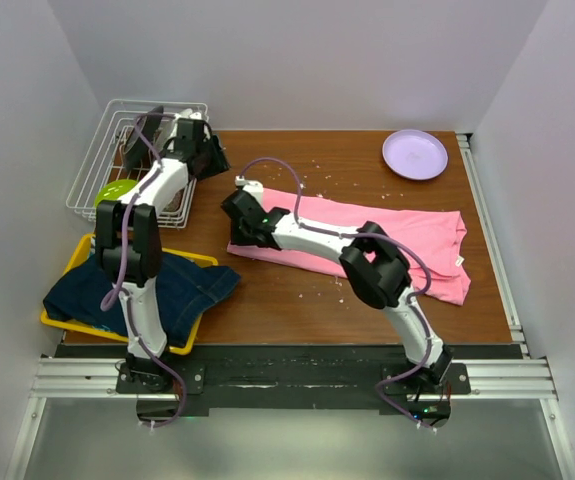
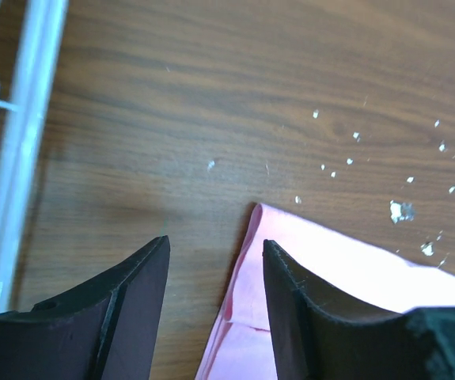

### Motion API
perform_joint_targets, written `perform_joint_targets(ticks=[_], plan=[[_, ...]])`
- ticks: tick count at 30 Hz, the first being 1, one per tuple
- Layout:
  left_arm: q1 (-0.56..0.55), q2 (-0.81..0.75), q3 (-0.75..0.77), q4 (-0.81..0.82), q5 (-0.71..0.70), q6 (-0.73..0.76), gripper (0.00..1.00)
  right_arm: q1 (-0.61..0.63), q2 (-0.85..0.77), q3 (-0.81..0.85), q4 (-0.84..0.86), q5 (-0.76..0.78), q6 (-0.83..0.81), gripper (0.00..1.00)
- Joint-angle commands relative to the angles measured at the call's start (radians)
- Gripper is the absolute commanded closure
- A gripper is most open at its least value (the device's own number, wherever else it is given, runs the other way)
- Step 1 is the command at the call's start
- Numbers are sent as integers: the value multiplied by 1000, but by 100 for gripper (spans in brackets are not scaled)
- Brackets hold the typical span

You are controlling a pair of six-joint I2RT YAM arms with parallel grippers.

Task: Fold and stack the mixed laundry pile
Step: Fold the T-shirt at the center of the board.

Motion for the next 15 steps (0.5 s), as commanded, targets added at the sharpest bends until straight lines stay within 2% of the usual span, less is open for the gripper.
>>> perform_joint_targets(ticks=[1, 9, 15], plan=[[22, -59, 38, -7, 23, 23, 44, 30, 58, 147, -21, 42, -18, 68], [34, -52, 39, -5, 31, 26, 44, 62, 158, 233, -109, 87, -22, 66], [37, -44, 33, -1, 36, 23, 44, 89, 176, 253, -167, 141, -45, 59]])
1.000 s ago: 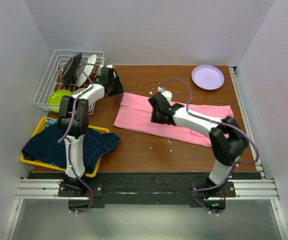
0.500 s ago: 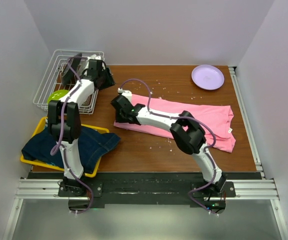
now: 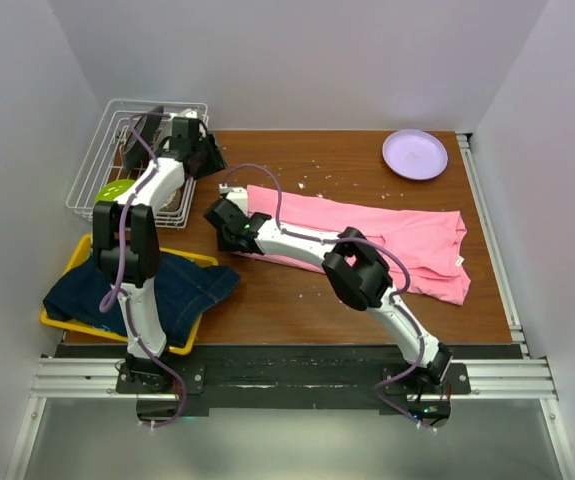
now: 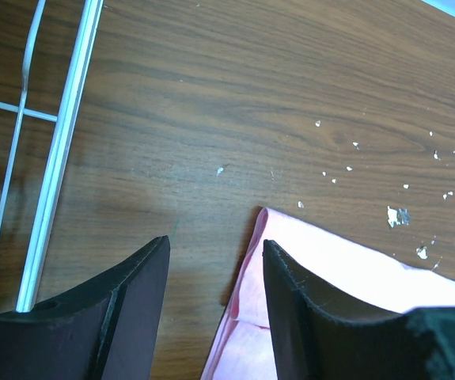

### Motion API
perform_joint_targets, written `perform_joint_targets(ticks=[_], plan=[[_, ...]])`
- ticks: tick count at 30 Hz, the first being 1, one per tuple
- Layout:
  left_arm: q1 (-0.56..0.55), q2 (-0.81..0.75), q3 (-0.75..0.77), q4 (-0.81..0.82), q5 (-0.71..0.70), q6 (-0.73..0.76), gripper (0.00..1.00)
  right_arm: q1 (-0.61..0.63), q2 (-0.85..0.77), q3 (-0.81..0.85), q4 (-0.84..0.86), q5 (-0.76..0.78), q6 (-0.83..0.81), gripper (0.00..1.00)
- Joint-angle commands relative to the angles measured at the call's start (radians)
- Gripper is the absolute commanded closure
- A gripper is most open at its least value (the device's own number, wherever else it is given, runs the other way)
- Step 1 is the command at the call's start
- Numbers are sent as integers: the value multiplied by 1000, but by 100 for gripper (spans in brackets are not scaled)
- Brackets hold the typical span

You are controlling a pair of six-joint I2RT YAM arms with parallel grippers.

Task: Fold and stack the mixed laundry pile
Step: Fold the T-shirt at the center of the board.

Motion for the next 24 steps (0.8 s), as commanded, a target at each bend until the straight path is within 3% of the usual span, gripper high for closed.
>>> perform_joint_targets(ticks=[1, 10, 16, 19, 24], plan=[[11, -24, 30, 9, 23, 21, 44, 25, 14, 40, -68, 81, -36, 59], [13, 1, 13, 15, 20, 20, 44, 37, 69, 58, -154, 103, -45, 62], [11, 28, 2, 24, 56, 15, 44, 36, 64, 25, -159, 94, -56, 91], [6, 47, -3, 20, 91, 20, 44, 28, -5, -48, -76, 57, -68, 100], [-10, 74, -12, 17, 135, 40, 44, -19, -150, -139, 19, -38, -76, 100]])
